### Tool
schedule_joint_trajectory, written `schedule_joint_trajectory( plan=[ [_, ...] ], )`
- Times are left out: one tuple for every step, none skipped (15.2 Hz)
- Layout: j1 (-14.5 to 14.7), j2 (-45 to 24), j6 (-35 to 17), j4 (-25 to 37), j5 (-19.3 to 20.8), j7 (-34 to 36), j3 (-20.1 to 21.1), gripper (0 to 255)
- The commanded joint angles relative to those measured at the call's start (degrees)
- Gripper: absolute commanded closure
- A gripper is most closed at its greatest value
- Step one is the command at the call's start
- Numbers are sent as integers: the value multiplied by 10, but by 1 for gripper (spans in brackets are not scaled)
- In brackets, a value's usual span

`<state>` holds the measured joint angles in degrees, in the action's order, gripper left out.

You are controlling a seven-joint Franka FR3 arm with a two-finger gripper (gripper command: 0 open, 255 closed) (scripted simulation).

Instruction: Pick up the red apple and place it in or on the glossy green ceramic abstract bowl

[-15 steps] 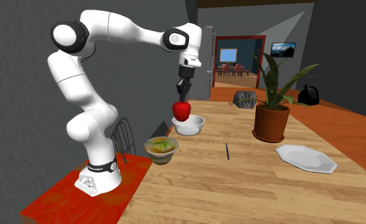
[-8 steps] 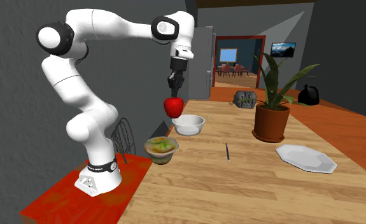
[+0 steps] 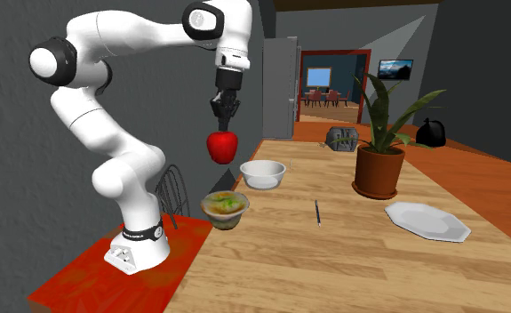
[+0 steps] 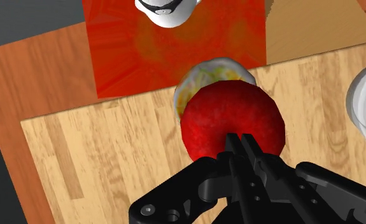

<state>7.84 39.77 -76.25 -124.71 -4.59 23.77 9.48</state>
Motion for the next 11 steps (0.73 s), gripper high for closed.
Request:
schedule_joint_trajectory(
  plan=[
    [-1, 10, 0, -11, 4, -8, -7, 255],
    [-1, 13, -7, -21, 4, -8, -7, 255],
    [0, 16, -14, -30, 3, -8, -6, 255],
    [0, 18, -21, -40, 3, -9, -6, 255],
    [0, 20, -28, -49, 2, -9, -6, 255],
    [1, 23, -35, -58, 2, -9, -5, 255],
    [1, 25, -42, -67, 1, -9, -5, 255],
    [1, 27, -49, -76, 1, -9, -4, 255],
    [2, 29, -56, -85, 0, -9, -4, 255],
    [2, 30, -63, -94, -1, -9, -3, 255],
    [2, 32, -70, -103, -1, -9, -2, 255]
  ],
)
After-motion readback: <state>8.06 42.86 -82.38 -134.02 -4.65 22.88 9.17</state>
